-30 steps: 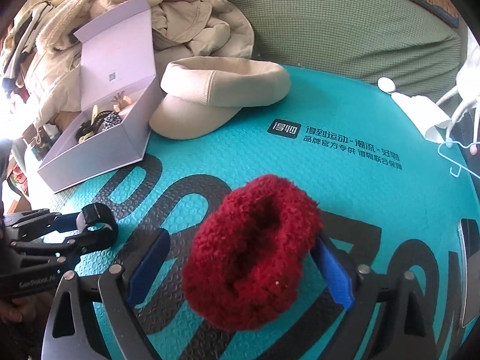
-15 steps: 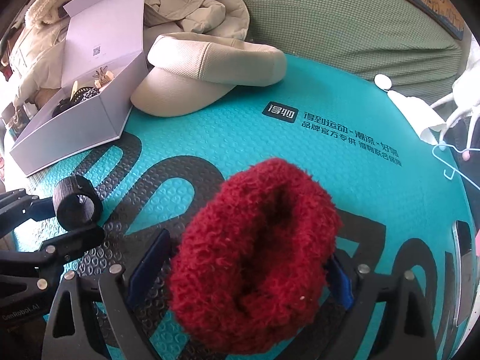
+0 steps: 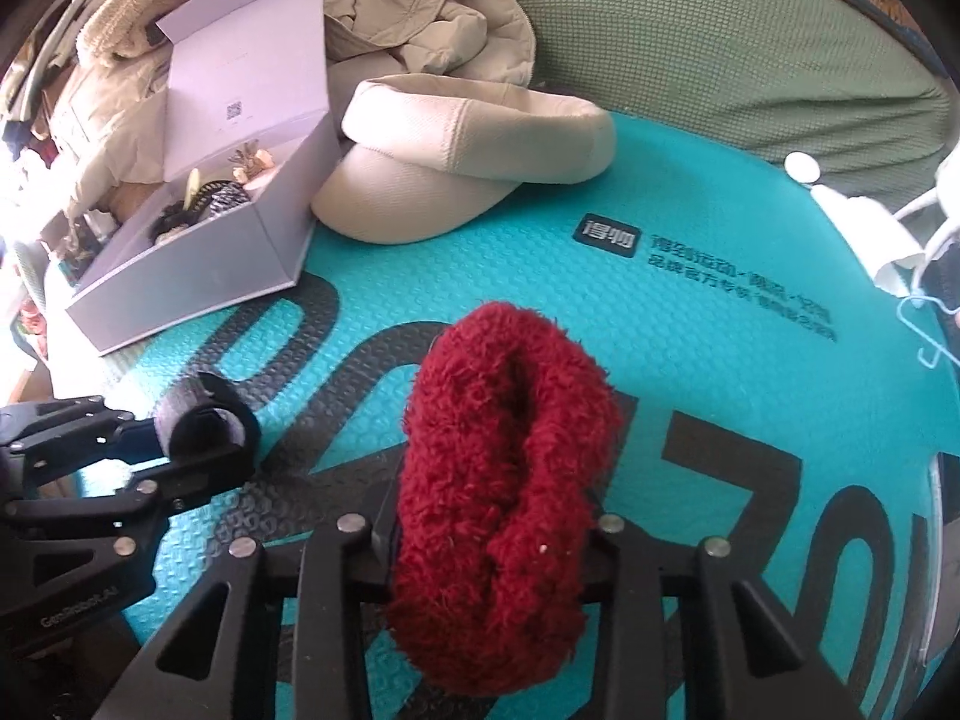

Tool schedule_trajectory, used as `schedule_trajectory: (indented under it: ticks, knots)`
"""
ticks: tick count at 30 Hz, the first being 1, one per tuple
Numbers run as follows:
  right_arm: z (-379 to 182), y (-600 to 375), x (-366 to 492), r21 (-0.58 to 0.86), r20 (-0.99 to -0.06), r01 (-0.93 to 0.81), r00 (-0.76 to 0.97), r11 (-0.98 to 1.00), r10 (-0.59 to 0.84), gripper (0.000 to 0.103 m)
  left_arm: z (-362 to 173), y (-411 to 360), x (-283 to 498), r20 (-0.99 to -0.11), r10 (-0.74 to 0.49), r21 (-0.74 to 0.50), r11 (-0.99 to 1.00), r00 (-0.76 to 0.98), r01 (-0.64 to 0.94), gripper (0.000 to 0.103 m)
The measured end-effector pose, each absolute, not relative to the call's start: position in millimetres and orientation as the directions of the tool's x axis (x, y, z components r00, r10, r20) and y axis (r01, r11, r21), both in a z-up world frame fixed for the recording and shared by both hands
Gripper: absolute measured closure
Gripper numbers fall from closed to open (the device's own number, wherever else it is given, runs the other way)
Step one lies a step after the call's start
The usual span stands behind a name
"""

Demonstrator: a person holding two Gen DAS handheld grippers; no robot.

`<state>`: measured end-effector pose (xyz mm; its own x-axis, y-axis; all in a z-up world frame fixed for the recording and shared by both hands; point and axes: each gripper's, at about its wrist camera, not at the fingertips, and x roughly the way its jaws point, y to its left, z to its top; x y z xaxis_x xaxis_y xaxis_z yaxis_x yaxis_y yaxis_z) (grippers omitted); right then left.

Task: Organize objects
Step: 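Lift and carry the hair tie and red scrunchie with both tools into the box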

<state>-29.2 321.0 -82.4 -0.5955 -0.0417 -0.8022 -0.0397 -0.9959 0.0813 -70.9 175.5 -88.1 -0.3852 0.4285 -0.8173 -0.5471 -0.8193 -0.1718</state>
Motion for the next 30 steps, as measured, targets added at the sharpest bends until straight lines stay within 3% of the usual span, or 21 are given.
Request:
schedule_trajectory:
  ticks: [14,30]
  knots:
    - [-55.6,296.5,-20.4,0.094,-0.794,0.051,-0.599,-0.994,-0.106,0.068,-57.9,151.0,-65.9,-0.818,0.366,-0.129,-0.868,-0.444,-0.479,0.079]
    - [-13.3,227.4,-23.9,0.042,-0.756,0.288,-0.617,-0.957,-0.219,0.068,-21.9,82.9,-47.0,-0.799,0.297,-0.113,-0.928,-0.523,-0.354,0.079]
